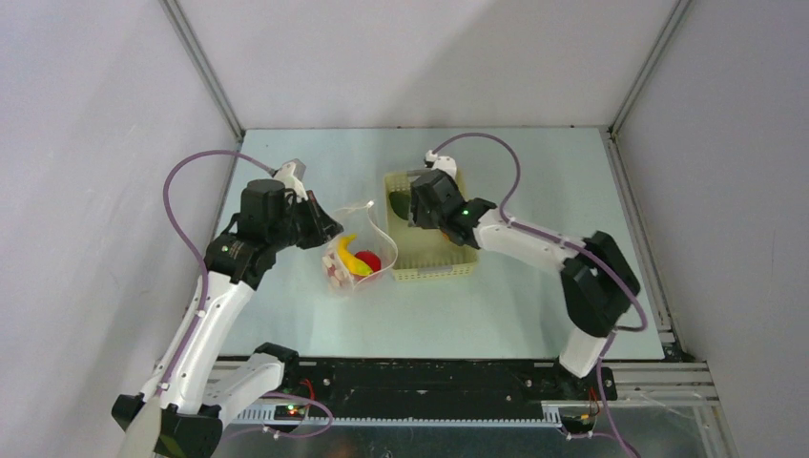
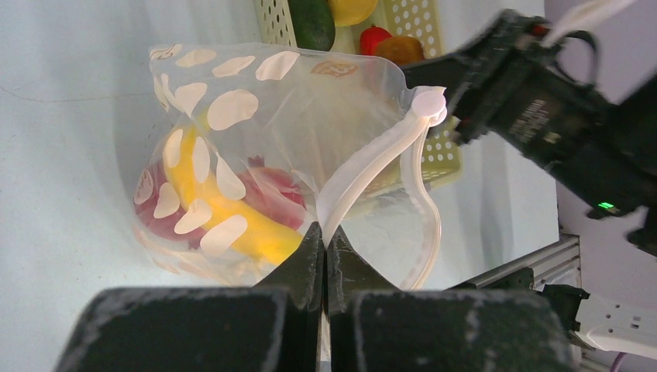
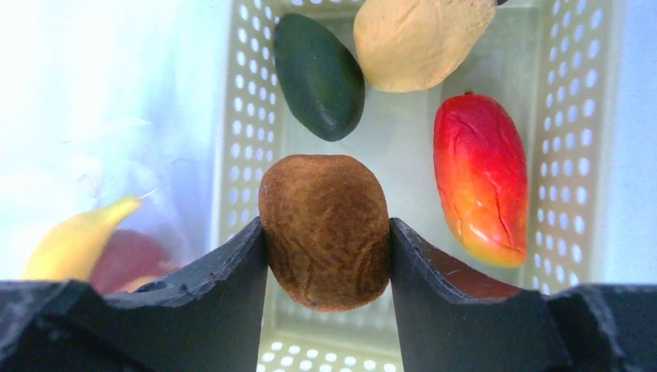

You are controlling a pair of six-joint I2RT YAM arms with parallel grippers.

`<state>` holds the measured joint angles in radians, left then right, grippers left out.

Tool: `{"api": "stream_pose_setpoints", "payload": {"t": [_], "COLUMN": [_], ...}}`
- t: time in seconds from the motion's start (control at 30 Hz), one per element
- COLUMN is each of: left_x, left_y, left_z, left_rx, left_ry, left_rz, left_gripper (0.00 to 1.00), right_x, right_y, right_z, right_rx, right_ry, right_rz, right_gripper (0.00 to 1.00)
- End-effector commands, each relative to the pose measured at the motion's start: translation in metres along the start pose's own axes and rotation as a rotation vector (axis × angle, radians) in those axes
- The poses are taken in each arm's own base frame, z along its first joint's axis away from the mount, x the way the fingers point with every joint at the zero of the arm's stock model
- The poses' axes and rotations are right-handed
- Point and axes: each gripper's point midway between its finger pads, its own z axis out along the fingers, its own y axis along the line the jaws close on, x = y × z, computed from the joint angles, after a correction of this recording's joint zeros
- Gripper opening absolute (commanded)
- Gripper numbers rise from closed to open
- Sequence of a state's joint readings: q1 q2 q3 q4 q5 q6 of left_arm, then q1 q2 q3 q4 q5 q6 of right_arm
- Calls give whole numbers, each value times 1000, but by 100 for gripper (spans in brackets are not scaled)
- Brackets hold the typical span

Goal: Place the food in the zip-top bag and seal the zipper
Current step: Pick up the fake fruit from the bin, then place the fake fruit in the zipper food storage bag.

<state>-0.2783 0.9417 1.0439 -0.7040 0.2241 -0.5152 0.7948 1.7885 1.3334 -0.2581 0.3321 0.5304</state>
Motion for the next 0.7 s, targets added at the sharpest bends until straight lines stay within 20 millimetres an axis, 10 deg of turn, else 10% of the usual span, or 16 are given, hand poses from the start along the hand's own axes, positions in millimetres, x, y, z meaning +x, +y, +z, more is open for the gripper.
{"api": "stream_pose_setpoints", "payload": {"t": [0.0,0.4,0.67], "left_x": [-17,-16,-15], "left_y": [-15,-16,-17], "left_z": [-6,-5,-3], "left_rx": [61,71,76], "left_ry": [-55,-49,-42], "left_rz": [21,20,18], "left_gripper": [0,0,0], "right_x": [-38,-60,-42], "right_y": [17,103,134], "right_z": [-49,-175,-183], "right_rx": [-113,-650,-773], "right_ry": [-119,-243,-210], "right_rz": [58,1,-48], "right_gripper": [36,37,41]}}
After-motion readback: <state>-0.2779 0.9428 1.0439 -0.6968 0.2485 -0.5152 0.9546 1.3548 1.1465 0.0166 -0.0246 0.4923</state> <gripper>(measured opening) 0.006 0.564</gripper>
